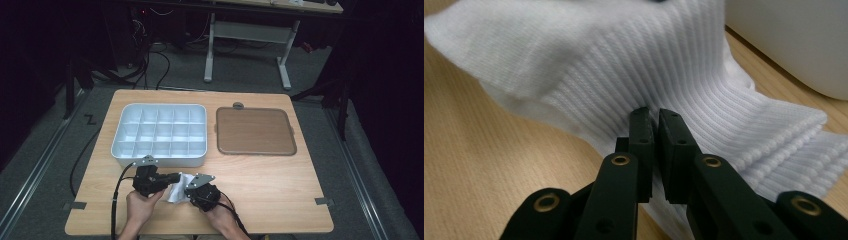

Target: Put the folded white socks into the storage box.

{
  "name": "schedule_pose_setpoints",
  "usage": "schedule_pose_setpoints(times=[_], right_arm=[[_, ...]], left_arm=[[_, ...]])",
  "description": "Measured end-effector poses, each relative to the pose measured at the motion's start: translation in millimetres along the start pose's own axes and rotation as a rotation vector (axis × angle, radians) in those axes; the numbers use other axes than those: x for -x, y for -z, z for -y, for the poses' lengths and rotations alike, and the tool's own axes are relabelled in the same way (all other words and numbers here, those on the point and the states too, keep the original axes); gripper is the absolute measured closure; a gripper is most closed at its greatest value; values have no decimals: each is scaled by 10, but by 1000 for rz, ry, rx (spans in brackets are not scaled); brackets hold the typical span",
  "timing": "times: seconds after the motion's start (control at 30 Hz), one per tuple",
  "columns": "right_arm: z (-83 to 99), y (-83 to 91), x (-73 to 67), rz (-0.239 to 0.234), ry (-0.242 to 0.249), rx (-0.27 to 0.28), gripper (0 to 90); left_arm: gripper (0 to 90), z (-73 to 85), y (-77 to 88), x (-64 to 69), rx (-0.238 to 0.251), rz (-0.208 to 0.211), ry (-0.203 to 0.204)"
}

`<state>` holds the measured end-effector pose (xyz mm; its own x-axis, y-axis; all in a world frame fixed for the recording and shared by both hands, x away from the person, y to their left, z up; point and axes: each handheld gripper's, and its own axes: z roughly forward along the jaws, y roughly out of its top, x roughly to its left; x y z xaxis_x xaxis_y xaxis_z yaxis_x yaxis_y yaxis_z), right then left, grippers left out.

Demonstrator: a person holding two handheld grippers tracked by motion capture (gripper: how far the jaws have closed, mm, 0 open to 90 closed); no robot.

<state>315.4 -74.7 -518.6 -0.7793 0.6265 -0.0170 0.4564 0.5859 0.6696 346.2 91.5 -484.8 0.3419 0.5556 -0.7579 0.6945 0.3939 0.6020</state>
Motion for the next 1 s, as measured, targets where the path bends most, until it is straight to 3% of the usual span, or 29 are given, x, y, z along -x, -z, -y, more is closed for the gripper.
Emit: schedule_pose_setpoints(times=[0.17, 0.3, 0.4, 0.7, 0.87, 1.0], right_arm=[[-48, -39, -58, -20, 14, -3, 856], [-64, -30, -32, -42, -13, 1, 791], [-75, 42, -6, -11, -18, 0, 751], [-20, 380, 173, 95, -79, 72, 684], [44, 389, 296, 131, -132, 58, 638], [98, 329, 340, 123, -148, 37, 645]], left_arm=[[862, 19, -9, 13, -6, 9, -3], [862, 15, -60, -28, -6, -37, -8], [863, 15, -69, -38, -7, -51, -14], [863, 25, -68, -34, -7, -69, -27], [863, 26, -66, -31, -7, -69, -26], [863, 28, -67, -25, -9, -65, -25]])
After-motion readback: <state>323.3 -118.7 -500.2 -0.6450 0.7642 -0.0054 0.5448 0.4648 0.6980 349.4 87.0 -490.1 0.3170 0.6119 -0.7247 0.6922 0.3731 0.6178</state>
